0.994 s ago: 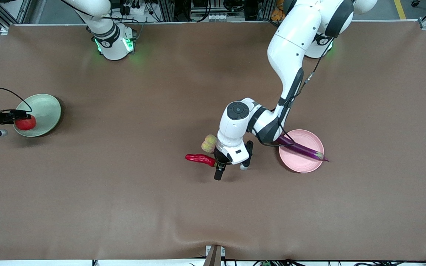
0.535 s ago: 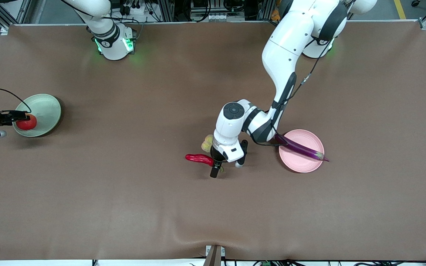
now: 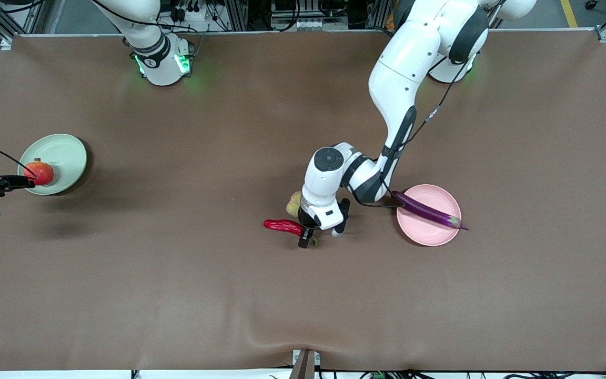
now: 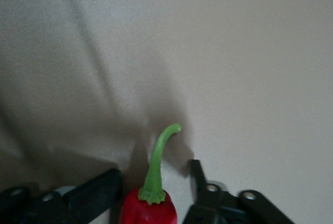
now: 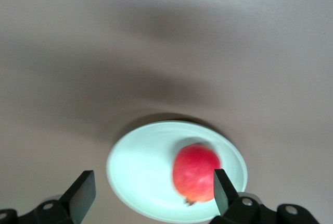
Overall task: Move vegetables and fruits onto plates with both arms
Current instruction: 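Grasp and lift the chili with the left gripper while the right gripper withdraws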
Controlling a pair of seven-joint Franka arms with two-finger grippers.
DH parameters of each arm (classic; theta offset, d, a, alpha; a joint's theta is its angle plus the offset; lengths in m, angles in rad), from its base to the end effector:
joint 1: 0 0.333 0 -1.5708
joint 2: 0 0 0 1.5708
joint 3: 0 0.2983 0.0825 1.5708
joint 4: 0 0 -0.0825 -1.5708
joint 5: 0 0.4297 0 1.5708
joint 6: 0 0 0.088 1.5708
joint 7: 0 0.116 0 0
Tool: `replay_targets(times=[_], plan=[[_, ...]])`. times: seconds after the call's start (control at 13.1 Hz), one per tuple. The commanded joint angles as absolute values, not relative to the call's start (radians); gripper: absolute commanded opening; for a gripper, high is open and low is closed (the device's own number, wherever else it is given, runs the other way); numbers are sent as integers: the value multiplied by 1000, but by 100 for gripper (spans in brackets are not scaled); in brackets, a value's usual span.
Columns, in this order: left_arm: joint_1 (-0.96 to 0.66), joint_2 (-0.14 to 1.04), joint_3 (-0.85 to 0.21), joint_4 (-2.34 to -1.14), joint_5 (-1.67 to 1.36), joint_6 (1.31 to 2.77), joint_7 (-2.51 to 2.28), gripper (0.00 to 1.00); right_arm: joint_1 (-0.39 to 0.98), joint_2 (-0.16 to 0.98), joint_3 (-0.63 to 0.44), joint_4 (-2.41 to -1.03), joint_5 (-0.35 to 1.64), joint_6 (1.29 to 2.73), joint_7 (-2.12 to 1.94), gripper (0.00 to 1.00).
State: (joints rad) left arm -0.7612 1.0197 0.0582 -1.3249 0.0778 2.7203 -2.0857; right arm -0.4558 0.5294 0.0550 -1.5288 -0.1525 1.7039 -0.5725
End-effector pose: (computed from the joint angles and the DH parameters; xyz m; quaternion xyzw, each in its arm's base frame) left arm 0.5919 -0.5185 0.1027 0.7870 0.5863 0.0761 0.1761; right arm 0.6212 -0.2843 0.2822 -0.9770 -0.1061 0.1822 0.0305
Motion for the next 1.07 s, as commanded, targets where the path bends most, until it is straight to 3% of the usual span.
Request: replay_targets(times=[0.0,0.54,0.99], plan=[[-773,1031,66,-1305,97,2732,-2118,0,-396,522,51,-1454,-89,1553,-441,100],[-762,965,66,-1307,95,2692,-2138,0,-227,463,52,-1388,82,1321,-30,100],[-712,853,64,-1307,89,2588,-2138,0,-69,428,52,-1387,198,1282,326,100]])
